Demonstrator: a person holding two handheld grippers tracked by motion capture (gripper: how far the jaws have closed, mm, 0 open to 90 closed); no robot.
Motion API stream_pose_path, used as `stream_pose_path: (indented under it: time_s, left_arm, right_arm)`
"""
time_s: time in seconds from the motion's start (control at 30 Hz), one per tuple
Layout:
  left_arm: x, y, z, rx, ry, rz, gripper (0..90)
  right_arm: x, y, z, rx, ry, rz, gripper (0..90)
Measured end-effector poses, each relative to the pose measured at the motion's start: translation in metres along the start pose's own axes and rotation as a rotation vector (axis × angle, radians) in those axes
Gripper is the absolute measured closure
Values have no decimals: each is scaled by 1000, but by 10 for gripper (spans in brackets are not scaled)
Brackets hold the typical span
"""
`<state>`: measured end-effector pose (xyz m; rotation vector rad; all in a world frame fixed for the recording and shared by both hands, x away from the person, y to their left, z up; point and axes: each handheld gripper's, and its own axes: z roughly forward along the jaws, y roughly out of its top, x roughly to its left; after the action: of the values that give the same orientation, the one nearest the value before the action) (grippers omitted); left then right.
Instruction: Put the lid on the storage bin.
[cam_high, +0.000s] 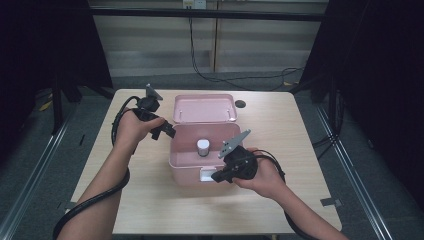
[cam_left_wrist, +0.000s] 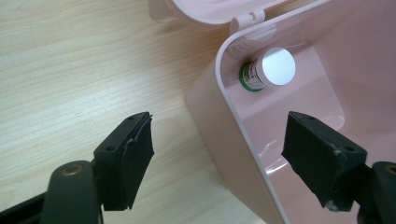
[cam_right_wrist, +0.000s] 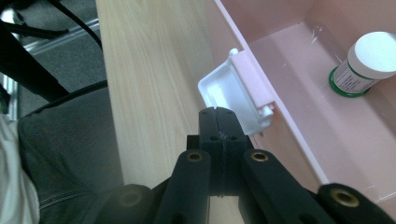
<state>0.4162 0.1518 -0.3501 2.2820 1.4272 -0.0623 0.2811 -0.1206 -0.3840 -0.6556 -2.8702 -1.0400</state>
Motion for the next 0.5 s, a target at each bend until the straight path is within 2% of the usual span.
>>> stream_pose_path:
  time_s: [0.5]
  left_arm:
    - [9, 0, 2, -1, 4, -20, 241]
  right_arm:
    - [-1, 9, 12, -5, -21, -32, 900]
